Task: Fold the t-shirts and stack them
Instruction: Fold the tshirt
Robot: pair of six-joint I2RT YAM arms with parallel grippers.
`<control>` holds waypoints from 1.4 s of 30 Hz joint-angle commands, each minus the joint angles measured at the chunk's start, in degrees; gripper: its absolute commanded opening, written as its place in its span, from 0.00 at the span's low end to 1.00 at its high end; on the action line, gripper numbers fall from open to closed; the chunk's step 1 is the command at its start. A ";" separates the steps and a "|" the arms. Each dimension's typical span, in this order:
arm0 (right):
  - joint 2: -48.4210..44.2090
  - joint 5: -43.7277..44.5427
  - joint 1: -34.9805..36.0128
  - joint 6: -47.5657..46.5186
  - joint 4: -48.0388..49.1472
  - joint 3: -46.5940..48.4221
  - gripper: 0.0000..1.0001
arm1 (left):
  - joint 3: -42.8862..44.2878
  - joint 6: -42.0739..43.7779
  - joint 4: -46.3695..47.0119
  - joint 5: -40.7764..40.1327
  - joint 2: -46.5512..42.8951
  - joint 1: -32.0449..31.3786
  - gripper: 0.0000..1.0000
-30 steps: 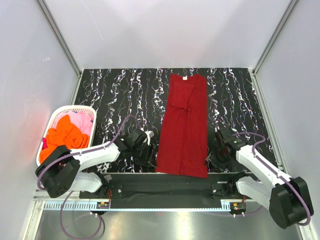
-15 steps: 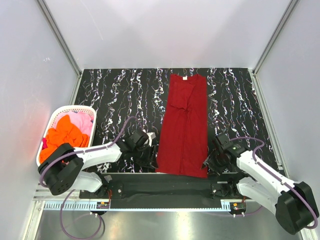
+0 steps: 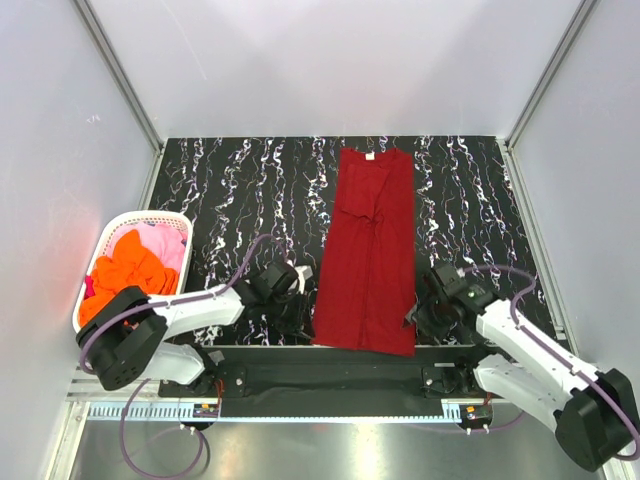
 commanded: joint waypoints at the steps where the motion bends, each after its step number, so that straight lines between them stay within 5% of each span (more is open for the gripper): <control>1: 4.19 8.32 0.41 -4.44 3.00 10.69 0.57 | -0.12 -0.79 -1.88 -0.72 -6.07 -0.29 0.25; 2: 6.65 10.25 0.41 -7.93 3.53 15.67 0.58 | 0.23 -0.70 -2.94 -1.25 -6.96 -0.29 0.35; 5: 18.33 11.41 0.41 -17.16 8.71 26.56 0.59 | 2.51 0.17 -7.25 -3.09 -9.60 -0.29 0.38; 16: 68.03 15.88 -7.57 -40.80 9.78 74.70 0.61 | 12.62 5.27 -19.63 -6.34 -18.20 8.83 0.41; 30: 91.91 9.22 -11.28 -47.43 9.95 96.66 0.48 | 20.35 7.74 -19.21 -14.09 -12.33 12.19 0.44; 42: 102.99 3.06 -12.24 -46.91 9.34 113.80 0.45 | 19.22 8.79 -16.93 -13.21 -6.09 14.04 0.47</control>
